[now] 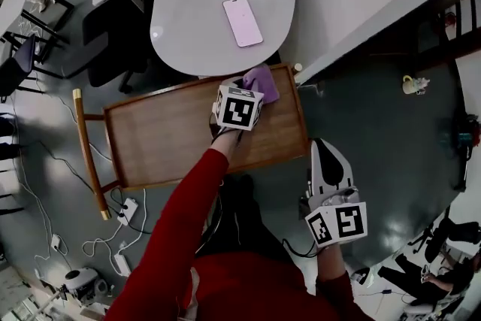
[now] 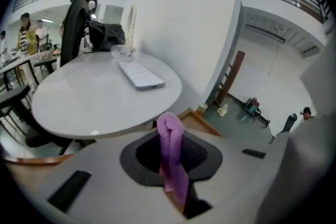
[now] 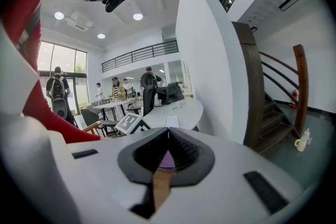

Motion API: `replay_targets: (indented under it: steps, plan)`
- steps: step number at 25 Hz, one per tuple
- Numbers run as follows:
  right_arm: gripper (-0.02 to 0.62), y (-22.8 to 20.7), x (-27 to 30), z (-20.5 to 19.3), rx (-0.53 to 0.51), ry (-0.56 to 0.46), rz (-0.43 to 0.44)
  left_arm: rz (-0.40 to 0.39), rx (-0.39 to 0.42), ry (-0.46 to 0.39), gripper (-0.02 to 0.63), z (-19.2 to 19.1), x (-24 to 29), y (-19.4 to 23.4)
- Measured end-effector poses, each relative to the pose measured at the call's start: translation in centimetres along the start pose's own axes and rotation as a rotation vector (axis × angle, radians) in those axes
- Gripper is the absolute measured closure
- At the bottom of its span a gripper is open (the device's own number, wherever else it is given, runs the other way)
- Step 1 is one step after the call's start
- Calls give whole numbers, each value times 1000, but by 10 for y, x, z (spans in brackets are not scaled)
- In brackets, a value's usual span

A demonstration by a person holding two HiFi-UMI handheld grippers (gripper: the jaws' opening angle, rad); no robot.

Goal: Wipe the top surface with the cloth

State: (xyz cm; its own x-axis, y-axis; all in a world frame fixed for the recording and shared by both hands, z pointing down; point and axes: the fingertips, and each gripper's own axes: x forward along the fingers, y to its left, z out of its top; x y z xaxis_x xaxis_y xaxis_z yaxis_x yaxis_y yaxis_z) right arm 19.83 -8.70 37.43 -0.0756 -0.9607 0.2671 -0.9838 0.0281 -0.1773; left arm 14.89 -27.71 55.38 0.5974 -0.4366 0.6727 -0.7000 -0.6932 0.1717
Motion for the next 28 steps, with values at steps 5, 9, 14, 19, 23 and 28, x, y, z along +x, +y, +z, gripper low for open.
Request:
replay_targets:
  steps: [5,9,14,19,23,28]
  plan:
    - [583,18,38,-6,0,44,128,198,-147,51,552,-53,-60,115]
    - [583,51,65,-14,8,66,226,425,-255,55,552,-96,-136,214]
    - [583,76,79,-23,15,98,305,669,-314,93,552,-136,-221,293]
    - [583,81,80,-27,13,115,309,792,-239,167,552,-153,-255,316]
    - [583,90,73,-25,3,95,280,872,-122,171,552,-157,-275,310]
    - [583,75,52,-22,16,67,188,634,-37,-64,552,-88,-251,195]
